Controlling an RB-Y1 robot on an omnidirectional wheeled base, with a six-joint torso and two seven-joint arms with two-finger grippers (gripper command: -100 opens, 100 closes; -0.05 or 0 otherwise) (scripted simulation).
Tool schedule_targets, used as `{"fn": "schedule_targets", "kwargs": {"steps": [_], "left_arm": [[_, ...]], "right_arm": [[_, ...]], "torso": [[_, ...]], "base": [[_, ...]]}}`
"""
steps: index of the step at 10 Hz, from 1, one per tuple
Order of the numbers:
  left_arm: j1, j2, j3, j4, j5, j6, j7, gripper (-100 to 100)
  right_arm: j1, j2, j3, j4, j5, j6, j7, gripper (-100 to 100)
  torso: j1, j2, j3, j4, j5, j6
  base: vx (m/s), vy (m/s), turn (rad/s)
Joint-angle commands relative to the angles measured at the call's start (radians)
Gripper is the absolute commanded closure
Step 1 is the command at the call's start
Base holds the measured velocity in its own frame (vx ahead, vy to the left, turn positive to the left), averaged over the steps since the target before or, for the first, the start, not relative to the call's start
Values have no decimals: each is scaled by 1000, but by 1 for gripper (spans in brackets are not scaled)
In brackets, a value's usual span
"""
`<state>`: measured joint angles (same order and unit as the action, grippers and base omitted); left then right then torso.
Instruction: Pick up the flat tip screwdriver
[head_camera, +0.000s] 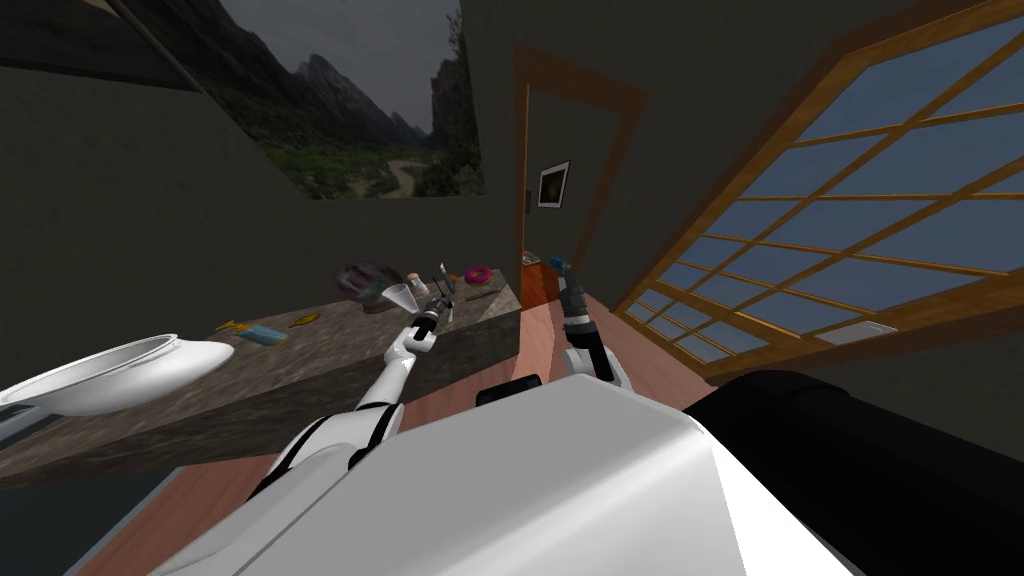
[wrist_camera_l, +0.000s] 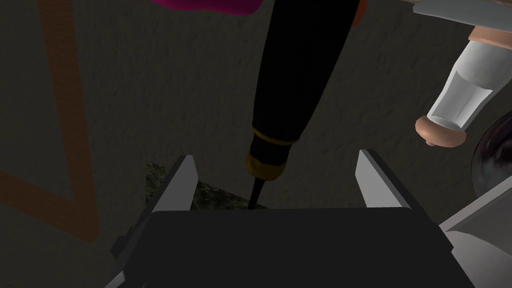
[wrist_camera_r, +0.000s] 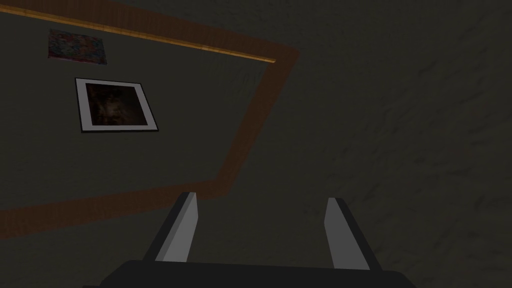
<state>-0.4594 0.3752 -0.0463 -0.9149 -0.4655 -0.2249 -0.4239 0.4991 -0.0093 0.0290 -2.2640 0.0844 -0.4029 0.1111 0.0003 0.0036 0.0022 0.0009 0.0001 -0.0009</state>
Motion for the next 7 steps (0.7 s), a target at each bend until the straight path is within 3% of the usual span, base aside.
{"fn": "schedule_targets", "kwargs": {"steps": [1, 2, 4, 5, 7], "left_arm": [[-50, -7, 8, 50, -1, -23, -13, -100], [-77, -7, 8, 71, -1, -23, -13, -100], [-89, -7, 8, 122, -1, -23, -13, -100], [-140, -30, -13, 163, -7, -34, -32, -100], [-196, -30, -13, 232, -7, -34, -32, -100]], "right_arm": [[0, 0, 0, 0, 0, 0, 0, 0], [0, 0, 0, 0, 0, 0, 0, 0], [0, 0, 0, 0, 0, 0, 0, 0], [0, 0, 0, 0, 0, 0, 0, 0], [0, 0, 0, 0, 0, 0, 0, 0]], "torso": [[0, 0, 0, 0, 0, 0], [-1, -2, -1, 0, 0, 0], [-2, -4, -3, -1, 0, 0], [-2, -5, -3, -1, 0, 0], [1, 0, 0, 0, 0, 0]], "base": [[-35, 19, -21], [-5, 6, -9], [8, -3, 2], [-62, 27, 134], [-61, 31, 27]]}}
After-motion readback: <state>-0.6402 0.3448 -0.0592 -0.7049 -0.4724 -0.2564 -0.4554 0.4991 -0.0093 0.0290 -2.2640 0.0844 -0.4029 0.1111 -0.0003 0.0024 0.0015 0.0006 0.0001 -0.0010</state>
